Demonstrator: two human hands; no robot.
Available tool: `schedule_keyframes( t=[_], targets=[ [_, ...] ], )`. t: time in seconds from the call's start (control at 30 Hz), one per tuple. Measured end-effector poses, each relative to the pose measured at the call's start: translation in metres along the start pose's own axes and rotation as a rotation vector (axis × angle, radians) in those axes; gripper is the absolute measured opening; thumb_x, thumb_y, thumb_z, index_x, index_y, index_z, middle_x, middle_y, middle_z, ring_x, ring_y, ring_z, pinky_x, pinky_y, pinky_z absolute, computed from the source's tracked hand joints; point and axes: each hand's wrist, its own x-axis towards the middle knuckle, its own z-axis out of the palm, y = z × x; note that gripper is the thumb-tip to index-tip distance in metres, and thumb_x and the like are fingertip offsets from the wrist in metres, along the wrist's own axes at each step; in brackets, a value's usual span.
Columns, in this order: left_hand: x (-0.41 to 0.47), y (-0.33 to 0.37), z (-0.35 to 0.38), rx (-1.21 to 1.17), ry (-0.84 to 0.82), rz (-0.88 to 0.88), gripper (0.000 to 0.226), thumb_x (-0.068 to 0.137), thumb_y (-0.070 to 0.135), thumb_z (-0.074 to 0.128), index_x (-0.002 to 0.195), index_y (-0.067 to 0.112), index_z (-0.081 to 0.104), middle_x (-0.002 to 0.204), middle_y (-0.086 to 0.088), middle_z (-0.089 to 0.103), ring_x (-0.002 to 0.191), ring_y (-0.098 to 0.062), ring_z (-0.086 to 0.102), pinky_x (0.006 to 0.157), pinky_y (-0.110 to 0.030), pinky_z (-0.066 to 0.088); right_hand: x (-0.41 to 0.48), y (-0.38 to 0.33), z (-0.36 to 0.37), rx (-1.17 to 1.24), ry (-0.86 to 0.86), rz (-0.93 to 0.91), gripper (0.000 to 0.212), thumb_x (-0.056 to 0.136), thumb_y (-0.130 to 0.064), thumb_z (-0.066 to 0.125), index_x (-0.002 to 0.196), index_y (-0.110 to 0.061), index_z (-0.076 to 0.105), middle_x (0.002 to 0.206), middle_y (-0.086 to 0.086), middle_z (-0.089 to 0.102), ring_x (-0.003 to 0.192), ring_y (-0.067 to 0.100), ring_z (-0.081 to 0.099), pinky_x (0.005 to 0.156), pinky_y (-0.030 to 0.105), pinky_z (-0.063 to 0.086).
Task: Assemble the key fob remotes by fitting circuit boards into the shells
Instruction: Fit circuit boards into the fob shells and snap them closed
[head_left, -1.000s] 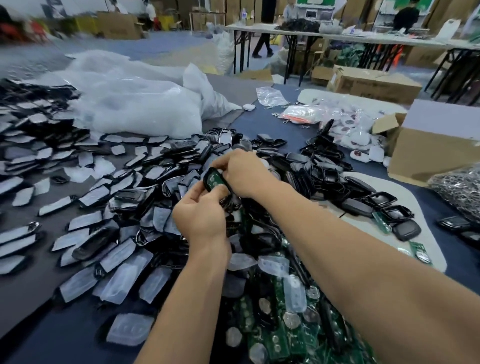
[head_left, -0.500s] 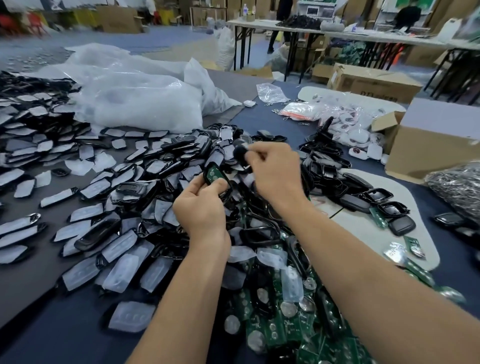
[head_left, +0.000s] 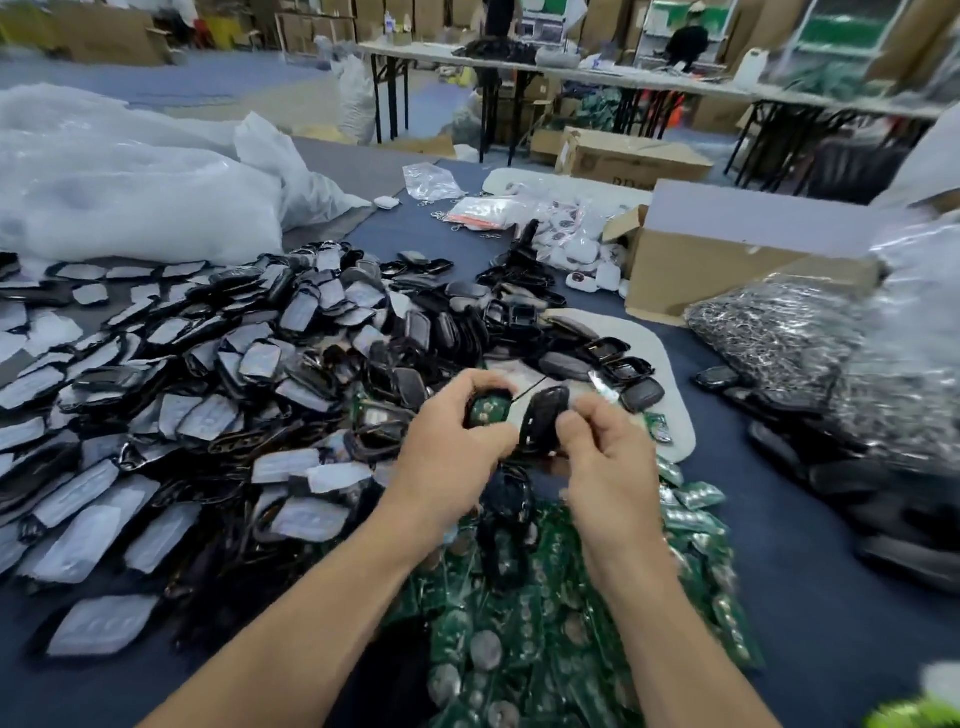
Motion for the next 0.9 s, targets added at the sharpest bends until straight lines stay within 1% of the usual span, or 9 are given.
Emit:
schedule_keyframes(
  t=[0.07,0.2,0.23,0.33,0.47,0.6,0.67,0.77,0.9],
  targets=[
    [-0.004,0.001,0.007,0.015,0.007,0.032,0.031,0.064,0.035,0.07,0.095,0.039,0.075,0.054,0.015,0.056,0.045,-0.007,0.043,0.046,-0.018,0.035,0.0,0.0,-0.005,0.004,-0.06,-0.009,0.023,0.092,-0.028,0.053,0.095,-0.028,0.076,0.09,0.0,0.077,0.091,0.025,0.072,0.085,0.061,0.057],
    [-0.003,0.004,0.006,-0.042,0.091,0.066,0.023,0.077,0.014,0.075,0.087,0.033,0.083,0.05,0.008,0.057,0.043,-0.009,0.041,0.044,-0.018,0.034,0.0,0.001,-0.009,0.044,-0.215,0.009,0.024,0.093,-0.023,0.054,0.099,-0.027,0.077,0.095,0.005,0.079,0.095,0.032,0.074,0.086,0.057,0.06],
    [-0.003,0.005,0.004,-0.028,0.103,0.073,0.026,0.081,0.009,0.076,0.084,0.033,0.083,0.051,0.007,0.058,0.043,-0.009,0.042,0.044,-0.018,0.035,0.001,0.001,-0.009,0.05,-0.242,0.015,0.023,0.091,-0.022,0.056,0.1,-0.028,0.077,0.094,0.004,0.079,0.093,0.03,0.075,0.085,0.053,0.061],
    [-0.002,0.007,-0.001,-0.014,0.129,0.054,0.031,0.085,0.003,0.076,0.081,0.033,0.084,0.051,0.003,0.059,0.043,-0.011,0.044,0.042,-0.021,0.037,0.002,0.001,-0.009,0.073,-0.29,0.033,0.028,0.086,-0.012,0.064,0.101,-0.033,0.078,0.092,0.001,0.079,0.087,0.017,0.074,0.075,0.031,0.059],
    [0.001,0.008,-0.004,-0.057,0.092,0.023,0.028,0.084,0.003,0.08,0.078,0.03,0.083,0.052,0.002,0.059,0.042,-0.009,0.046,0.042,-0.019,0.039,0.007,0.002,-0.011,0.107,-0.302,0.057,0.028,0.092,-0.003,0.063,0.101,-0.024,0.08,0.092,0.007,0.08,0.088,0.026,0.074,0.081,0.039,0.061],
    [0.002,0.007,-0.007,-0.057,0.041,0.022,0.022,0.085,0.009,0.082,0.076,0.029,0.083,0.052,0.001,0.058,0.042,-0.008,0.046,0.042,-0.018,0.038,0.008,-0.001,-0.013,0.103,-0.32,0.078,0.029,0.094,-0.001,0.062,0.096,-0.023,0.081,0.088,0.003,0.08,0.076,0.011,0.069,0.07,0.022,0.054],
    [0.003,0.006,-0.007,-0.054,0.029,0.016,0.023,0.086,0.01,0.082,0.074,0.03,0.082,0.05,0.001,0.057,0.041,-0.009,0.044,0.041,-0.018,0.037,0.008,-0.002,-0.013,0.133,-0.303,0.103,0.028,0.092,-0.003,0.064,0.096,-0.027,0.08,0.081,0.004,0.077,0.07,0.011,0.066,0.064,0.022,0.052],
    [0.003,0.005,-0.008,-0.082,0.035,0.005,0.016,0.082,0.015,0.085,0.075,0.029,0.082,0.051,0.0,0.057,0.041,-0.011,0.043,0.041,-0.018,0.036,0.006,-0.002,-0.013,0.169,-0.259,0.129,0.019,0.081,-0.012,0.073,0.093,-0.026,0.076,0.081,0.01,0.077,0.068,0.015,0.069,0.063,0.024,0.055],
    [0.003,0.005,-0.009,-0.104,0.046,-0.01,0.008,0.074,0.025,0.086,0.078,0.03,0.082,0.052,0.0,0.058,0.042,-0.011,0.044,0.042,-0.018,0.038,0.004,-0.005,-0.012,0.243,-0.259,0.144,0.024,0.087,0.007,0.071,0.088,-0.016,0.079,0.081,0.009,0.078,0.066,0.017,0.071,0.06,0.023,0.055]
  ],
)
